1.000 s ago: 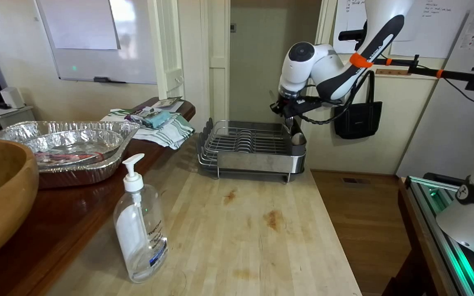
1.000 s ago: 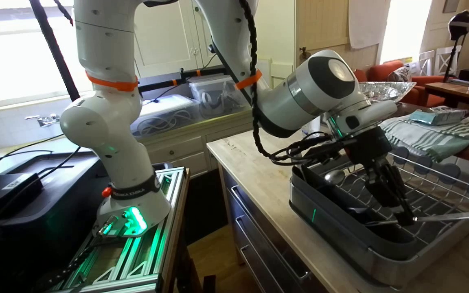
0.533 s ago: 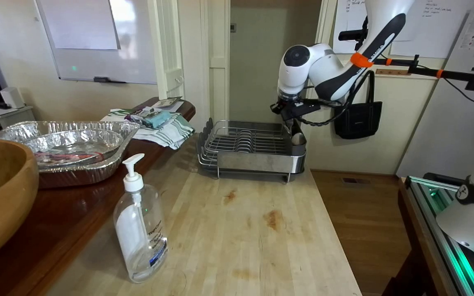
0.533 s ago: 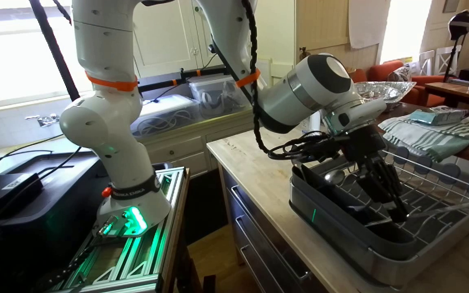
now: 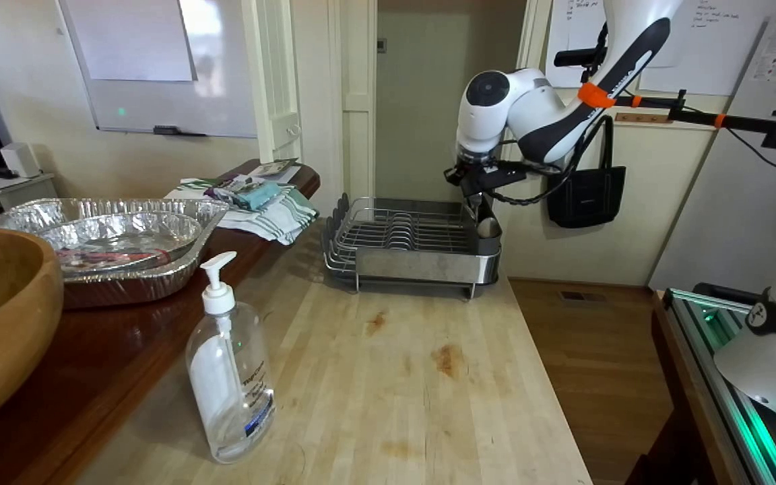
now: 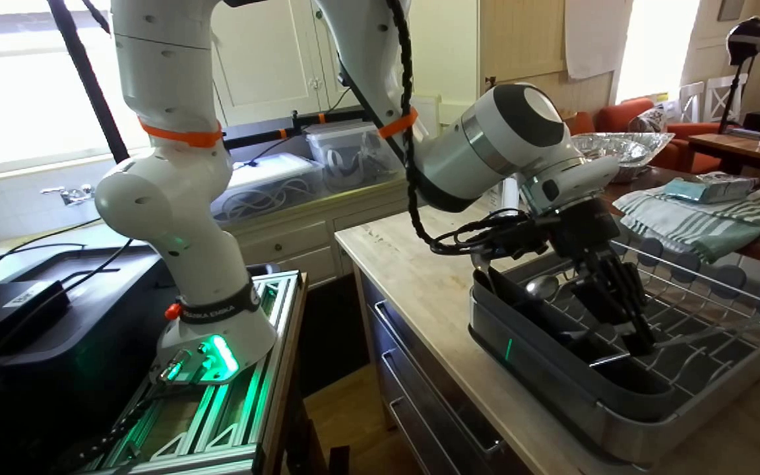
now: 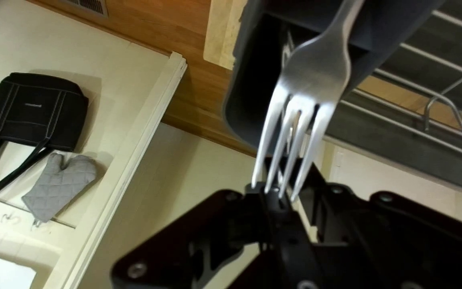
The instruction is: Pick up the knife from the counter and put it on the dish dryer
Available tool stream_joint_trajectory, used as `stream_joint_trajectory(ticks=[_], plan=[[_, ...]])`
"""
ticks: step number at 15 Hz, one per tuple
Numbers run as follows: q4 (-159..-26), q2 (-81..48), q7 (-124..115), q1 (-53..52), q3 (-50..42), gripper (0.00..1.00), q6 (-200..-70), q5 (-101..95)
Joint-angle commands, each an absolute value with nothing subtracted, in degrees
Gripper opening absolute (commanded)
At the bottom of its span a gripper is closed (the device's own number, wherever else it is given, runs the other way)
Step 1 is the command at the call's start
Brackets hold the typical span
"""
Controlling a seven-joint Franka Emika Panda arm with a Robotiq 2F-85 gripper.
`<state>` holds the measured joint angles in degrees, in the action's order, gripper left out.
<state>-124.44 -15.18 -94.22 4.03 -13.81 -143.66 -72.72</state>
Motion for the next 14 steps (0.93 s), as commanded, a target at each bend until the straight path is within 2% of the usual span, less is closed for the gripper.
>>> stream_joint_trajectory(ticks=[1, 9, 14], plan=[[-127.2, -13.8, -96.8, 5.0, -12.1, 0.42, -142.4, -74.4], [-128.3, -12.9, -97.6, 5.2, -11.5, 0.99, -140.8, -75.0], [-128.3, -10.5, -99.6, 5.7, -11.8, 1.0, -140.9, -76.2]])
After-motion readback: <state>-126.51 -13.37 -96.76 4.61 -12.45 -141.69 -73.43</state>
